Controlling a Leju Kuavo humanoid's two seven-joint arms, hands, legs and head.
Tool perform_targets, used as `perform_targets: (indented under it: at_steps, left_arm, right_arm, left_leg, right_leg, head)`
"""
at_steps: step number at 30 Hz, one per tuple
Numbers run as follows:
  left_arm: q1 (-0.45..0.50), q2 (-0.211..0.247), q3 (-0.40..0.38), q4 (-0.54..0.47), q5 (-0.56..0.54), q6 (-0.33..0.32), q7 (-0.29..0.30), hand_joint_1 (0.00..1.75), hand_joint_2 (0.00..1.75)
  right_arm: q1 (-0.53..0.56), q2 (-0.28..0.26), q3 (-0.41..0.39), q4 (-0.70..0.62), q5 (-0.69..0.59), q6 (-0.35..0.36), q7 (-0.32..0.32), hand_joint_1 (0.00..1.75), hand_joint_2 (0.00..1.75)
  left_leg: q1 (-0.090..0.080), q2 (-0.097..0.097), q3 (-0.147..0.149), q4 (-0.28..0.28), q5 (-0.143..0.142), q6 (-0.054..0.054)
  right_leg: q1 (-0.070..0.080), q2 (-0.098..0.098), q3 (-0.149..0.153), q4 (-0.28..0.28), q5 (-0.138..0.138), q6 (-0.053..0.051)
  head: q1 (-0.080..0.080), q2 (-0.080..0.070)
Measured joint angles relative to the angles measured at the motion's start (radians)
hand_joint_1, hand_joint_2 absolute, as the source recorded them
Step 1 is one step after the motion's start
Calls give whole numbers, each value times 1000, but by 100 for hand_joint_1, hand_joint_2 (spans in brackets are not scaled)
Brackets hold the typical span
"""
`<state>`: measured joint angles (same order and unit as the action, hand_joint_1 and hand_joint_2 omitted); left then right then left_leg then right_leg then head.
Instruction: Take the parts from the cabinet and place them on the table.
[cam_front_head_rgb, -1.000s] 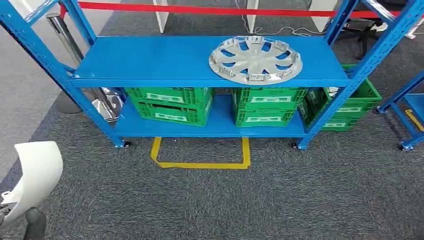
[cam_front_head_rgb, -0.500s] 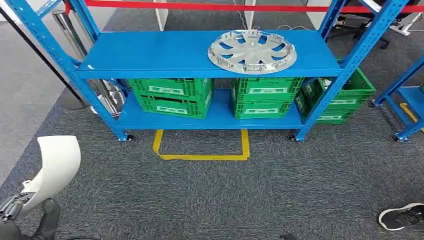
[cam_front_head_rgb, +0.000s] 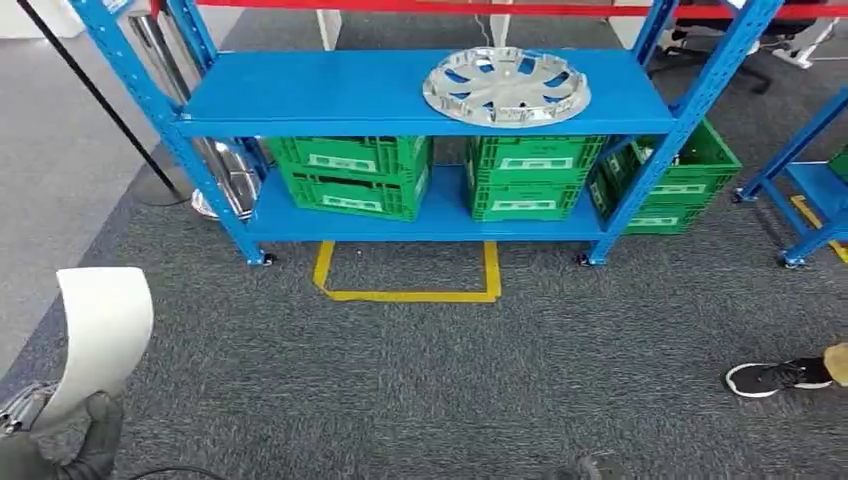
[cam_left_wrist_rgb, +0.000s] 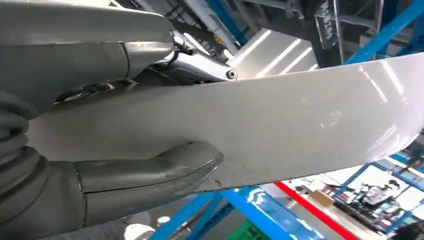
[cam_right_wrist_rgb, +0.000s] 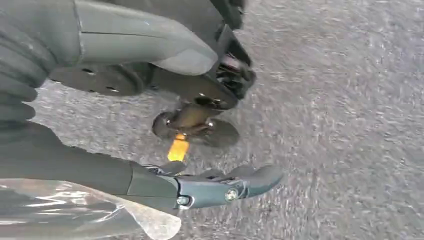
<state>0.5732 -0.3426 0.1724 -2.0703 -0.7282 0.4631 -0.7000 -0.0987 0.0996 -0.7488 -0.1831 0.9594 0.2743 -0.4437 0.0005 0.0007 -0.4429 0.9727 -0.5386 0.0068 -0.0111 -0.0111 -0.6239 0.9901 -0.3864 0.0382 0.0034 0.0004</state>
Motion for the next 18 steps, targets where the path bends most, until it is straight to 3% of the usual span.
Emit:
perform_targets:
  at_steps: [1,2,3,4,5,6,7,9,10,11,12,13,15,16,17,18]
  left_arm:
    - [-2,0,0,2,0,0,0,175,175]
    - [-4,0,0,3,1,-2,0,175,175]
    - [-4,0,0,3,8,-5,0,175,175]
    - [-4,0,0,5,21,-11,0,175,175]
    - [-5,2,0,6,32,-16,0,175,175]
    - [-7,3,0,8,42,-20,0,175,175]
    - [-10,5,0,10,48,-24,0,175,175]
    - [-12,10,0,13,66,-34,0,175,175]
    - [-15,11,0,14,78,-42,0,175,175]
    - [-23,16,-1,16,86,-49,0,175,175]
    - [-27,19,-3,18,92,-52,0,175,175]
    - [-31,20,-6,20,95,-56,0,175,175]
    - [-38,25,-15,23,106,-70,0,175,175]
    - [-40,28,-18,26,118,-81,0,175,175]
    - [-41,34,-25,30,138,-101,0,175,175]
    - [-47,40,-31,37,152,-116,0,175,175]
  right_arm:
    - [3,-2,0,0,0,0,0,0,175]
    - [3,-3,-1,0,0,0,0,0,175]
    - [3,-4,-2,0,0,0,0,0,175]
    - [4,-3,-3,0,1,-2,0,0,175]
    - [4,-4,-4,0,1,-4,0,0,175]
    - [4,-3,-6,0,1,-7,0,0,175]
    - [3,-4,-8,0,1,-11,0,0,175]
    - [4,-5,-9,-1,1,-14,0,0,175]
    - [6,-5,-10,-1,2,-16,2,0,175]
    - [7,-13,-11,-3,2,-22,5,0,175]
    - [12,-16,-12,-5,3,-25,7,0,175]
    - [14,-16,-14,-5,2,-28,10,0,175]
    - [23,-16,-17,-5,-2,-32,11,0,175]
    - [29,-16,-18,-4,-2,-31,11,0,175]
    - [33,-20,-18,-4,-1,-33,12,0,175]
    - [37,-21,-19,-5,2,-34,12,0,175]
  left_leg:
    - [11,6,-16,-10,18,12]
    - [7,9,-35,-9,32,22]
    - [7,9,-53,-9,47,29]
    - [6,10,-70,-9,62,30]
    - [3,10,-86,-8,76,31]
    - [1,9,-107,-6,92,30]
    - [-1,8,-128,-4,107,29]
    - [-4,-6,-169,0,131,21]
    - [-5,-13,-187,3,145,18]
    - [-4,-17,-194,8,157,15]
    - [-12,-24,-200,14,166,11]
    - [-12,-28,-198,12,179,8]
    - [-7,-48,-201,5,201,-4]
    - [-8,-55,-208,6,206,-7]
    - [-6,-35,-215,24,168,-13]
    - [-3,-23,-229,75,103,-19]
  right_leg:
    - [-4,2,-9,4,-5,4]
    - [-3,5,-23,26,-63,6]
    - [-3,8,-41,82,-141,8]
    - [-3,8,-52,155,-208,10]
    - [-3,8,-58,226,-251,12]
    - [-3,8,-57,282,-259,12]
    - [-3,8,-44,310,-229,10]
    - [0,12,34,254,-133,1]
    - [2,29,103,172,-119,-9]
    - [4,69,189,60,-159,-23]
    - [6,80,278,-68,-208,-28]
    - [7,69,276,-77,-219,-21]
    - [12,53,264,-72,-209,-28]
    - [4,41,259,-74,-197,-36]
    - [3,24,250,-74,-190,-44]
    - [3,14,242,-74,-182,-49]
  head:
    - [-3,0]
    - [0,0]
    - [3,0]
    - [6,0]
    - [6,0]
    - [7,0]
    - [6,0]
    - [6,0]
    - [7,0]
    - [5,0]
    - [7,0]
    - [2,0]
    - [8,0]
    - [7,0]
    - [4,0]
    - [-2,0]
